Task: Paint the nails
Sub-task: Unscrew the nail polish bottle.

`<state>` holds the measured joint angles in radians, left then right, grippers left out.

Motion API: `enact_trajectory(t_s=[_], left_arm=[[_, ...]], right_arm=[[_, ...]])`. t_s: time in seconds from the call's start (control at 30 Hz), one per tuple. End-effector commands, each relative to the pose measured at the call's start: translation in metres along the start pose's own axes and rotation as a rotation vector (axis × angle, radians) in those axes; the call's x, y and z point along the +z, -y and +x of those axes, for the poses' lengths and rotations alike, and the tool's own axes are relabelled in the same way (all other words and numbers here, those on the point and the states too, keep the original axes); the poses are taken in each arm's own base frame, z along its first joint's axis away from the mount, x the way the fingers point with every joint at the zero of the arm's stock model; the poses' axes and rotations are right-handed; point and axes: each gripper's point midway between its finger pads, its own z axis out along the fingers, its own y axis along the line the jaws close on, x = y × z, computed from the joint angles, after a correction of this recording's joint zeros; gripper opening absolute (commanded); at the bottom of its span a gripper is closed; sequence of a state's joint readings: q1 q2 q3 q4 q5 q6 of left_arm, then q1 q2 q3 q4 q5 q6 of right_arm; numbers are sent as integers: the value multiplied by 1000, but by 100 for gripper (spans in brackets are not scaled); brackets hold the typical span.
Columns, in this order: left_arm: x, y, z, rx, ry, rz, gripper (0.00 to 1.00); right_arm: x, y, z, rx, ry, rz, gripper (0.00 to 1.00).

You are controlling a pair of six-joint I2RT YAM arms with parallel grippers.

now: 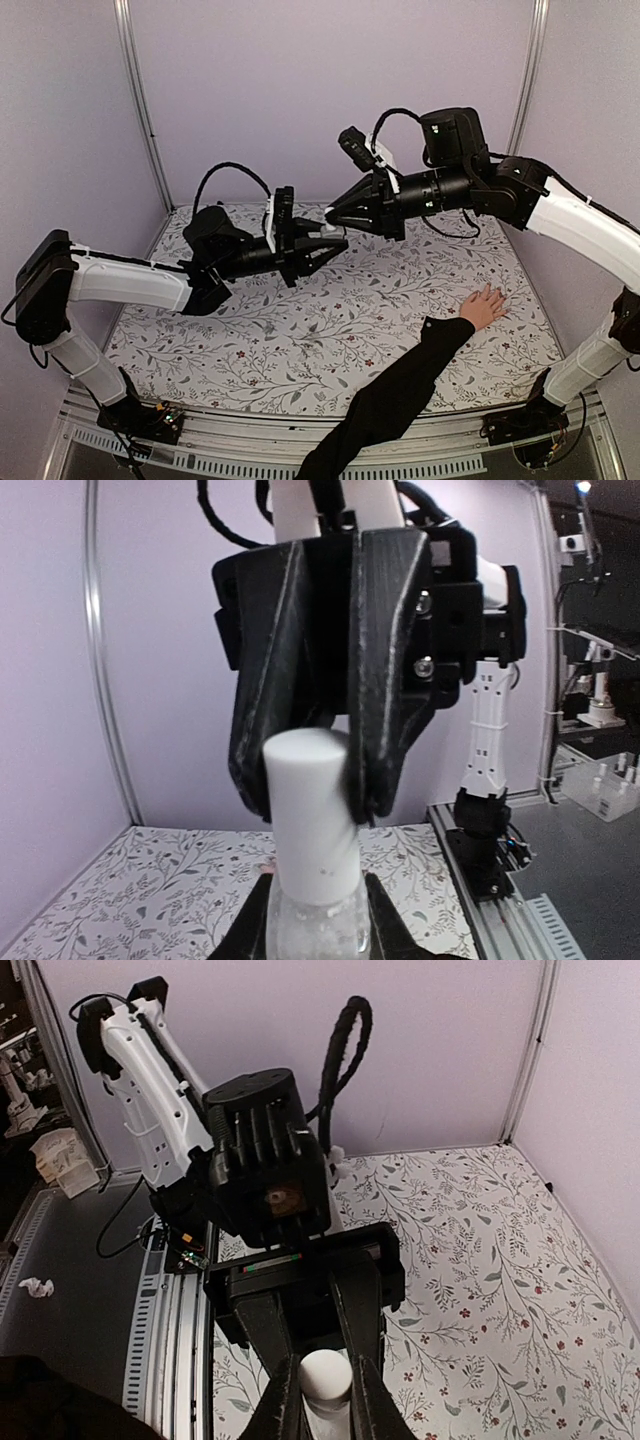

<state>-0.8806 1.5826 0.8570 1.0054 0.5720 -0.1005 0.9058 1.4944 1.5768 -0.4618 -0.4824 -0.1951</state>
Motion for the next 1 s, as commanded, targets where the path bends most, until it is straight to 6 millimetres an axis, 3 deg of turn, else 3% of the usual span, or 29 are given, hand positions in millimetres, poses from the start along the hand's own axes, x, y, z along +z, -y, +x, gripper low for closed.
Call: enact_trajectory(t_s=[0.0, 0.33, 0.63, 0.67, 0.8, 0.97], left_arm=[[-3, 64, -20, 34, 49, 346, 0], [-16, 95, -29, -11, 79, 578, 0], [-19, 101, -32, -31, 82, 632, 0], [-18, 100, -32, -30, 81, 627, 0], [-13, 86, -30, -19, 77, 531, 0], [-10, 43, -26, 33, 47, 253, 0]], right_arm=[[0, -28, -6, -105, 38, -146, 0], [-16, -65, -4, -193, 63, -341, 0], [-18, -71, -3, -207, 63, -377, 0], [-18, -71, -3, -207, 62, -374, 3], [-16, -66, -4, -191, 56, -343, 28], [-18, -55, -8, -168, 70, -272, 52]])
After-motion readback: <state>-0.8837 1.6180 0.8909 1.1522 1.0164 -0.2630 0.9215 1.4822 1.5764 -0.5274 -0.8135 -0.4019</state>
